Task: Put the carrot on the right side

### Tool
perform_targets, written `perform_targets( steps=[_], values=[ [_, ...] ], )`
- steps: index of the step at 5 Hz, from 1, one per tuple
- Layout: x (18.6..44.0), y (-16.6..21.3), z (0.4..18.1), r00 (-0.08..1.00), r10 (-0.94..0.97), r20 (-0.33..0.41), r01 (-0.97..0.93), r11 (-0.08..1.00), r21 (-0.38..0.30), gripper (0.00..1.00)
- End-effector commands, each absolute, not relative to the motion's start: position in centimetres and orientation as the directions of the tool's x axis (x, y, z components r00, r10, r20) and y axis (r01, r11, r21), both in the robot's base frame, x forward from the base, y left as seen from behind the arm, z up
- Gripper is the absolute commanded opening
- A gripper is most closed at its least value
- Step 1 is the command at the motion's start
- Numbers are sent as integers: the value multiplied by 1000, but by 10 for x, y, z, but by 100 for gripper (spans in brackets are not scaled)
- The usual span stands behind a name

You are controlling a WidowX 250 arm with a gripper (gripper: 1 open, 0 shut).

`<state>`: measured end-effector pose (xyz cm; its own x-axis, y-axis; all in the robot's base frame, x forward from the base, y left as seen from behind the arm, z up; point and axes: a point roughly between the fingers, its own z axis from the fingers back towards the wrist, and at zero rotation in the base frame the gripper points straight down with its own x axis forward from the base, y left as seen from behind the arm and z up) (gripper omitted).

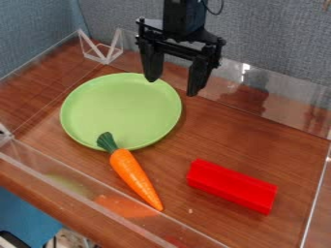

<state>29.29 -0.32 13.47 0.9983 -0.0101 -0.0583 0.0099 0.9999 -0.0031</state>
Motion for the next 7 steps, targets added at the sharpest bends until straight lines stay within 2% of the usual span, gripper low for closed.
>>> perform_targets(
  steps=[1, 3, 5, 7],
  values=[
    [286, -4, 123, 995, 86, -58, -86, 996, 6, 100],
    [256, -32, 111, 906, 423, 28, -422, 906, -16, 100],
    [221, -3, 101, 745, 664, 64, -662, 748, -54, 100],
    [213, 13, 80, 606, 792, 71, -785, 610, -109, 100]
  ],
)
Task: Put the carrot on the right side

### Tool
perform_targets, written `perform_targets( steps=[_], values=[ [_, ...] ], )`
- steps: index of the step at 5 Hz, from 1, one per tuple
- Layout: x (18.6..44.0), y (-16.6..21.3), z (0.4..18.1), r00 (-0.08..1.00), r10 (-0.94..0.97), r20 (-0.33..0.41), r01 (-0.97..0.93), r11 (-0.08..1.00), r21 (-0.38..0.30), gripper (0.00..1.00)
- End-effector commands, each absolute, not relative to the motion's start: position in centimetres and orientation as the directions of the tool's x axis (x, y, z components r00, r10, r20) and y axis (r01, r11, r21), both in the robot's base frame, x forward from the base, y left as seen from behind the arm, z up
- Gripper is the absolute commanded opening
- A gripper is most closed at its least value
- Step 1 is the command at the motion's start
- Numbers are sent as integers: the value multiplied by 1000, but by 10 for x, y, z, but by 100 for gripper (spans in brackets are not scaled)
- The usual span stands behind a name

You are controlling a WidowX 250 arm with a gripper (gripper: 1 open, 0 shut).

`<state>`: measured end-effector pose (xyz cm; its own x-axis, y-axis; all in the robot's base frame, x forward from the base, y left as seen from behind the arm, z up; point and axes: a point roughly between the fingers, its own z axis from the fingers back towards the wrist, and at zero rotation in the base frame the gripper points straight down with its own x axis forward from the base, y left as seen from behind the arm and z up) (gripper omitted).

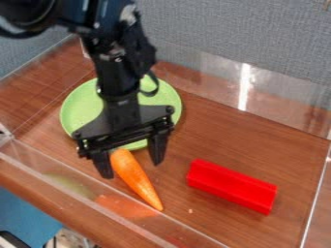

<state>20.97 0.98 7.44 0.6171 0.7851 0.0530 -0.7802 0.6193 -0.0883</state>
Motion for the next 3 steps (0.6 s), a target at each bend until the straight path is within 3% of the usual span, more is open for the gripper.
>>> perform_targets(
  steps=[1, 3],
  values=[
    [215, 17, 72, 583, 809, 77, -800, 587, -124, 100],
    [231, 26, 55, 528, 843, 106, -830, 538, -149, 100]
  ],
)
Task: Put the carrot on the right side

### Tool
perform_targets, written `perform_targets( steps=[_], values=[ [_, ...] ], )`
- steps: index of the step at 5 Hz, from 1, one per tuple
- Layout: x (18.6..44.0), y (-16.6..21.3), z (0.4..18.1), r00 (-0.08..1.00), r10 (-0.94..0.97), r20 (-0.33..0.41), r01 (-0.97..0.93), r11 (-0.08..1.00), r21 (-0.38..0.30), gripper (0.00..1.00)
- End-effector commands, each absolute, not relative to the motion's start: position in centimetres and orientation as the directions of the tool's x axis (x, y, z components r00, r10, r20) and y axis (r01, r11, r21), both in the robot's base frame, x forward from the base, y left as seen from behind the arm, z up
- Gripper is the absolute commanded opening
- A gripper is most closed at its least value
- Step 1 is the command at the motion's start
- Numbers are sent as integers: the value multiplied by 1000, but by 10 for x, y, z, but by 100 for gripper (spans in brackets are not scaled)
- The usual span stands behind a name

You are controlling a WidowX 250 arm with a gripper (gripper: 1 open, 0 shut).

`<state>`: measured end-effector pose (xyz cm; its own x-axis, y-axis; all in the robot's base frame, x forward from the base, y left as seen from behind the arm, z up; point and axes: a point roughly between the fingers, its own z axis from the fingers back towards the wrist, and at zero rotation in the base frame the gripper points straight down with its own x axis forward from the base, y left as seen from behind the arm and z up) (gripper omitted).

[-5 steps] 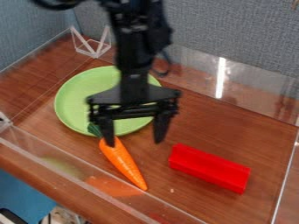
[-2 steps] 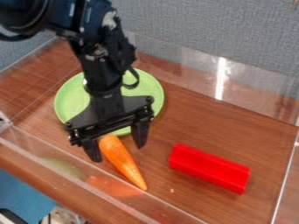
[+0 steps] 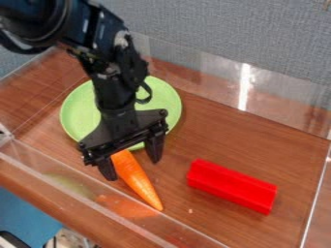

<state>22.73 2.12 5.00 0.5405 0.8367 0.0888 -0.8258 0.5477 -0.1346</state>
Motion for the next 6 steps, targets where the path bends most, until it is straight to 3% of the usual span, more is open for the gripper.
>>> perform_targets(
  steps=[1, 5, 6],
  values=[
    [236, 31, 57, 507, 853, 127, -838, 522, -159, 100],
    [242, 41, 50, 452, 870, 196, -862, 482, -155, 100],
    [236, 36, 38, 477, 854, 206, -848, 509, -148, 100]
  ],
)
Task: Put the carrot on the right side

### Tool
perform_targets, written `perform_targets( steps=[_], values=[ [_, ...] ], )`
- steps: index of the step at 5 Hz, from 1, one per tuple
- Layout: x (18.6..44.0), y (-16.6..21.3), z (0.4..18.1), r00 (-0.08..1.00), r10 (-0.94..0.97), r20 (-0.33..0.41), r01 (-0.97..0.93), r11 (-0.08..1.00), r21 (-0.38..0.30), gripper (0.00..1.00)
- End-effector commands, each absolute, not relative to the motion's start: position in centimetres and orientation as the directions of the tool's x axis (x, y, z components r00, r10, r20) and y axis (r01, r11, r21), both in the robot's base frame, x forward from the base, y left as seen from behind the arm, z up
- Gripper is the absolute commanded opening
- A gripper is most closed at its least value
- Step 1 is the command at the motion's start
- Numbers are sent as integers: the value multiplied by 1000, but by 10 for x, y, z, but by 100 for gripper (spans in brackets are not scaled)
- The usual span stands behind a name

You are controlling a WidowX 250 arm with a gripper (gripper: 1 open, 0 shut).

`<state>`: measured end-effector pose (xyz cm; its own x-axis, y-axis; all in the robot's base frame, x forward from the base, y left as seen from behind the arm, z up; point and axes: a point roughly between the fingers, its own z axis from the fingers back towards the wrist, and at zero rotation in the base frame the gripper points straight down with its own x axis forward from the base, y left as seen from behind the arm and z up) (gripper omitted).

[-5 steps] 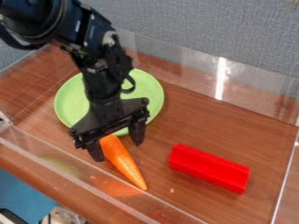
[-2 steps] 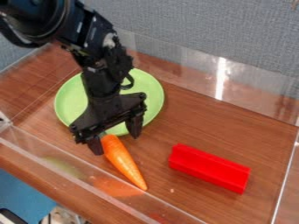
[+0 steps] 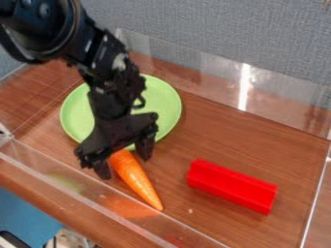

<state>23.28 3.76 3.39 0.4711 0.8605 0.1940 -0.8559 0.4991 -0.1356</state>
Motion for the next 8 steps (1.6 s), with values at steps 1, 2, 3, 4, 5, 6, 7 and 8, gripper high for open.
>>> perform_targets(
  steps=[1, 2, 3, 4, 5, 6, 7, 8],
  values=[
    [233, 31, 28, 502, 839, 213, -831, 535, -149, 100],
    [236, 28, 32, 559, 794, 239, -788, 598, -145, 100],
    [240, 27, 36, 601, 754, 265, -750, 647, -138, 100],
    [244, 27, 41, 635, 716, 289, -715, 687, -131, 100],
    [247, 32, 44, 648, 704, 292, -702, 700, -130, 0],
    [246, 32, 45, 649, 705, 287, -699, 701, -142, 0],
    [244, 32, 46, 650, 706, 282, -696, 702, -153, 0],
    [242, 31, 46, 653, 705, 278, -691, 704, -163, 0]
  ],
)
